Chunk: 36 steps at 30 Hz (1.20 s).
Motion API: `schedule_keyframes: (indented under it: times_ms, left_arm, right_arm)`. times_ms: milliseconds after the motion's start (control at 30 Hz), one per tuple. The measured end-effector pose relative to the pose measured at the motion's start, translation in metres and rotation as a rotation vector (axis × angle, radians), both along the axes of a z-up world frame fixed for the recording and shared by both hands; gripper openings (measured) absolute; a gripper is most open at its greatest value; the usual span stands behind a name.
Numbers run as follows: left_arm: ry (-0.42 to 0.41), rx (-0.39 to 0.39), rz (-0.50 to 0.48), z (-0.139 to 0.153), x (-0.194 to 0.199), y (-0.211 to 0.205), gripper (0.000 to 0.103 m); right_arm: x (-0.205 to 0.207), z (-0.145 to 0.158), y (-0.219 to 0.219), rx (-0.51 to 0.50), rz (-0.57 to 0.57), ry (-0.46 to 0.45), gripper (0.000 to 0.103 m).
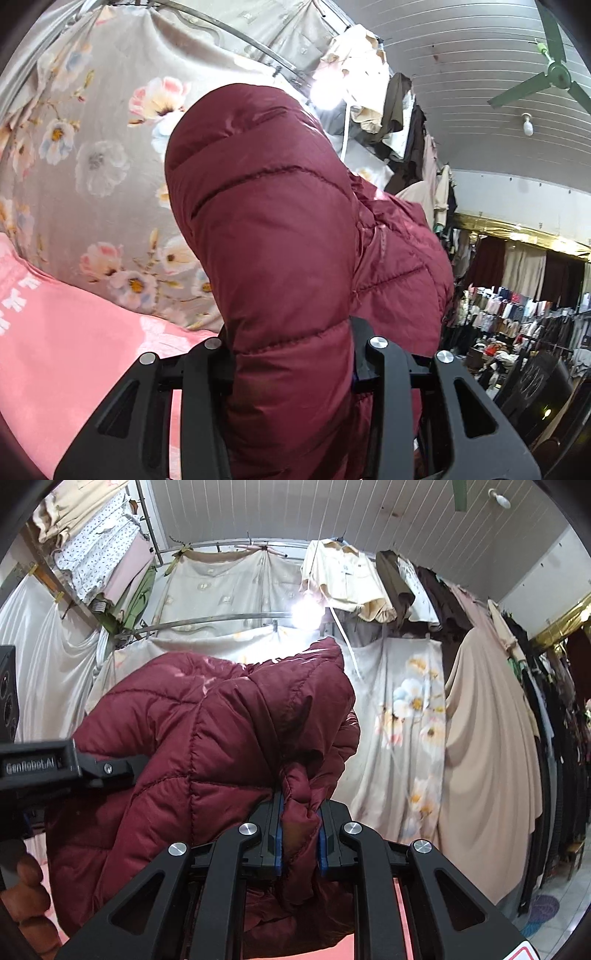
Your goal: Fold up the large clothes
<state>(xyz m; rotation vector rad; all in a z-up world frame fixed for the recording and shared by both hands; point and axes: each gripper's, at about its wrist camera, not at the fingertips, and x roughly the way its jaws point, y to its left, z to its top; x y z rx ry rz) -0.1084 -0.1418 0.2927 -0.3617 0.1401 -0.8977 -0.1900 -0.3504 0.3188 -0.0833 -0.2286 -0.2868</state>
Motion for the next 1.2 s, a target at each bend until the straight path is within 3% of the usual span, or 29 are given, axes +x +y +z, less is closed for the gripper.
schedule_keyframes:
  times_ms: [100, 233, 433, 500, 833, 1033, 1200]
  left_arm:
    - [0.021, 0.024, -0.034, -0.005, 0.014, 0.001, 0.036]
    - [0.058, 0.095, -0.036, -0.015, 0.053, 0.016, 0.036]
    - [0.095, 0.212, 0.001, -0.042, 0.131, 0.066, 0.036]
    - [0.124, 0.218, 0.009, -0.054, 0.156, 0.085, 0.036]
    - [0.206, 0.419, 0.125, -0.162, 0.284, 0.153, 0.036]
    - [0.282, 0.453, 0.121, -0.231, 0.339, 0.172, 0.036]
    - [0.314, 0.469, 0.122, -0.271, 0.366, 0.181, 0.036]
  right_arm:
    - [0.009, 0.005, -0.004, -0.007, 0.006, 0.016, 0.015]
    - [0.048, -0.010, 0.010, 0.008, 0.063, 0.073, 0.015]
    - [0.129, -0.042, 0.060, 0.004, 0.183, 0.175, 0.014]
    - [0.157, -0.056, 0.075, 0.012, 0.212, 0.210, 0.015]
    - [0.298, -0.166, 0.149, 0.114, 0.303, 0.435, 0.014]
    - [0.358, -0.233, 0.176, 0.156, 0.305, 0.548, 0.015]
    - [0.390, -0.275, 0.186, 0.185, 0.299, 0.610, 0.015]
